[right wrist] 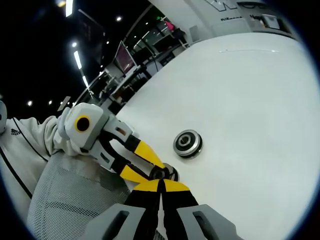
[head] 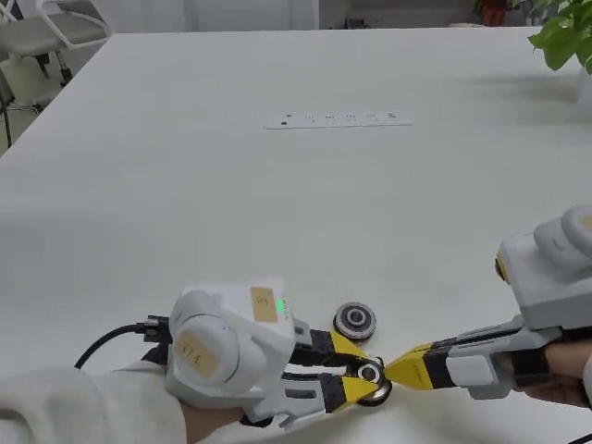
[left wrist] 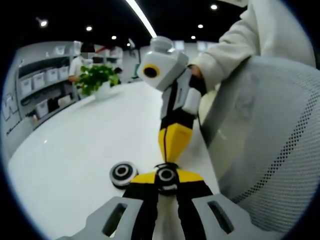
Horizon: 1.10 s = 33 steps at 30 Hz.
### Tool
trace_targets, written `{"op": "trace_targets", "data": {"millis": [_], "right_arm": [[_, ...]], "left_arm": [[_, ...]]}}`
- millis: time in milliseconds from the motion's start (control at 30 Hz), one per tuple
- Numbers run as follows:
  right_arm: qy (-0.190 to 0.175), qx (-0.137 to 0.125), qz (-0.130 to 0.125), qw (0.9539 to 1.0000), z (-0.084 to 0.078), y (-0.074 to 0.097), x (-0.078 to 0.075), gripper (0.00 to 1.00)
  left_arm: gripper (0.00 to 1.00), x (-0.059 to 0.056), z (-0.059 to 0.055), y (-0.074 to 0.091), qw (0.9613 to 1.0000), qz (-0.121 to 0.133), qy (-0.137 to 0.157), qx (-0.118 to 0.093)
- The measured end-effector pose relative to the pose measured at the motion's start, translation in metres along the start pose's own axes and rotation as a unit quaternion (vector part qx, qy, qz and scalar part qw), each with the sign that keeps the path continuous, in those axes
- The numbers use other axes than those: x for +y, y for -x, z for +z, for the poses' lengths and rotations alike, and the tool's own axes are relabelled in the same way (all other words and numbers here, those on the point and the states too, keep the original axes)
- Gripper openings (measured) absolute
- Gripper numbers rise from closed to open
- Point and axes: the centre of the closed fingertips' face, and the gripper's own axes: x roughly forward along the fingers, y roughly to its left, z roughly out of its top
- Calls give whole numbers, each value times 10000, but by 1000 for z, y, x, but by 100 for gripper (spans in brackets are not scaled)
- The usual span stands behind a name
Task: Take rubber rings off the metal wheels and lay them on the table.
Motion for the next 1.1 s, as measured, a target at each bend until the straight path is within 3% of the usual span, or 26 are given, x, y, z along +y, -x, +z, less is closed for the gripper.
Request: {"op": "trace_targets", "data": {"millis": [1100], "right_arm": [[149,-44,90,9998,3,0,6,0]], "left_arm": [[14,-1,0,0,10000,-35,12,-9]]}}
